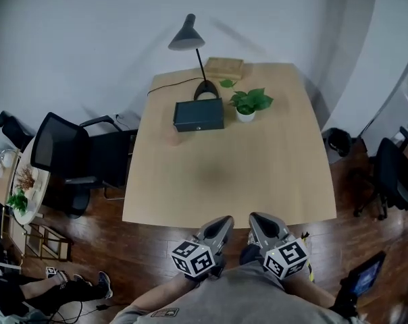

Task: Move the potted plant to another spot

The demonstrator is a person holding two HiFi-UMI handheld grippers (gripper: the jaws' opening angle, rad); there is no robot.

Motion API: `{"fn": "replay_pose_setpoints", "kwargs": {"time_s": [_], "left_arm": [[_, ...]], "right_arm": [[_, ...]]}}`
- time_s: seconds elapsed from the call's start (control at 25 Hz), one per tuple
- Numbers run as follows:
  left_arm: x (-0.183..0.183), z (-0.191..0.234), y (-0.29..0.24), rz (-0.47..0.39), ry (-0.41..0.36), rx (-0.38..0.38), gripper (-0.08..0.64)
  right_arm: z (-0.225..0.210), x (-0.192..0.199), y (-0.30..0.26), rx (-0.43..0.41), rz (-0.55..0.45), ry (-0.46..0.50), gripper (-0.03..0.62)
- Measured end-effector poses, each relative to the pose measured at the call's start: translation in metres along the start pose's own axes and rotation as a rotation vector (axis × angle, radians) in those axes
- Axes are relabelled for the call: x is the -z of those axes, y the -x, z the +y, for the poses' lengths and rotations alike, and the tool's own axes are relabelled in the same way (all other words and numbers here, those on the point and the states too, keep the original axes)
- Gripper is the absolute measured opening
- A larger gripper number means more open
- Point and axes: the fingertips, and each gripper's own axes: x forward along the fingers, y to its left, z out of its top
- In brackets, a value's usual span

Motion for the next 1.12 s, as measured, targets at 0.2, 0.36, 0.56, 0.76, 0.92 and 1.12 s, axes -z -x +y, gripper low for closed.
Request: {"fn": "replay_pose_setpoints", "kwargs": {"time_s": [0.2, 0.36, 0.56, 0.76, 0.92, 1.12], "left_arm": [[-0.024, 0.018, -0.061, -0.003, 0.025, -0.052, 0.002], [-0.042, 0.033, -0.098, -0.023, 0.023, -0.098, 0.002], [-0.065, 0.042, -0.111, -0.049, 0.008, -0.120, 0.002], [-0.080, 0.053, -0.121, -0.041, 0.000, -0.107, 0.002], [-0.095, 0.084, -0.155, -0.010, 0.018, -0.092, 0.002], [-0.108, 0.107, -0.178, 0.012, 0.008, -0.071, 0.002]], "right_arm": [[-0.063, -0.021, -0.031, -0.028, 0.046, -0.011, 0.005], [-0.102, -0.036, -0.055, -0.056, 0.060, -0.001, 0.005], [-0.118, -0.049, -0.072, -0.066, 0.058, 0.014, 0.005], [-0.126, -0.058, -0.087, -0.049, 0.061, 0.031, 0.005], [-0.157, -0.061, -0.127, -0.016, 0.082, 0.017, 0.005], [-0.173, -0.066, -0.154, 0.010, 0.093, 0.033, 0.005]]}}
